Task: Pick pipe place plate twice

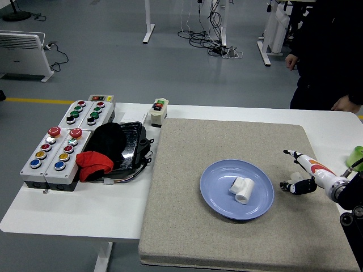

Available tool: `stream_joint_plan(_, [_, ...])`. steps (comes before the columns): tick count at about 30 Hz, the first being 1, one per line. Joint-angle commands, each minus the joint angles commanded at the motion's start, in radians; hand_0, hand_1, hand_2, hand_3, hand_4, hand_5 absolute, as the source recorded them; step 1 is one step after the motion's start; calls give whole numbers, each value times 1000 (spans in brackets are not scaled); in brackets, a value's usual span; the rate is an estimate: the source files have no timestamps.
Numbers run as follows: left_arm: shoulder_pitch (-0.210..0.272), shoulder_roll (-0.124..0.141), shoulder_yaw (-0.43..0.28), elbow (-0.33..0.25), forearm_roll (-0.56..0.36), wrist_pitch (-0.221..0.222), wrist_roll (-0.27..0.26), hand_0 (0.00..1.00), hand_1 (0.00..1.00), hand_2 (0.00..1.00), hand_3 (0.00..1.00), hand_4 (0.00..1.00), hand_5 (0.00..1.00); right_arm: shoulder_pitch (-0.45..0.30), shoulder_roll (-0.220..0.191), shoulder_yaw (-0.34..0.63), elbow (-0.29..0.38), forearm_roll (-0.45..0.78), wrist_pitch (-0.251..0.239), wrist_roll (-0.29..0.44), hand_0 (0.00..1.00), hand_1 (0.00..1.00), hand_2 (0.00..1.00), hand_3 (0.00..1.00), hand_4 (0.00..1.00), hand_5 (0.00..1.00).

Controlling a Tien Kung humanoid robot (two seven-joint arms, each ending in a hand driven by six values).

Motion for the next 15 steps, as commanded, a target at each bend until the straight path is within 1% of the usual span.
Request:
stream_joint_plan(5, [-2,-1,-2,0,2,0,0,621,581,510,583,270,998,3,6,13,-35,-3,-11,3,984,917,998,998,742,284])
stream_joint_plan(7, [-3,-1,-3,0,4,0,1,621,581,510,583,270,998,11,7,15,-60,-12,-32,14,984,917,998,998,742,284])
stream_joint_plan(8, [-3,-2,-3,0,4,0,2,621,582,510,583,270,998,14,8,16,-71,-15,-46,20,921,869,986,944,738,291])
stream_joint_plan(11, [-2,-2,-4,0,3,1,2,621,582,510,583,270,998,20,10,18,-96,-23,-83,35,921,869,986,944,738,291])
stream_joint_plan(13, [-1,-3,-4,0,4,1,3,621,582,510,583,270,998,25,12,21,-113,-36,-96,45,921,869,986,944,738,291])
stream_joint_plan(14, [-1,-3,-4,0,4,1,3,621,582,510,582,271,998,27,12,22,-119,-41,-98,48,870,836,929,907,727,274])
stream_joint_plan(15, [0,-4,-5,0,4,1,3,621,582,510,582,271,998,30,11,22,-130,-50,-95,46,870,836,929,907,727,274])
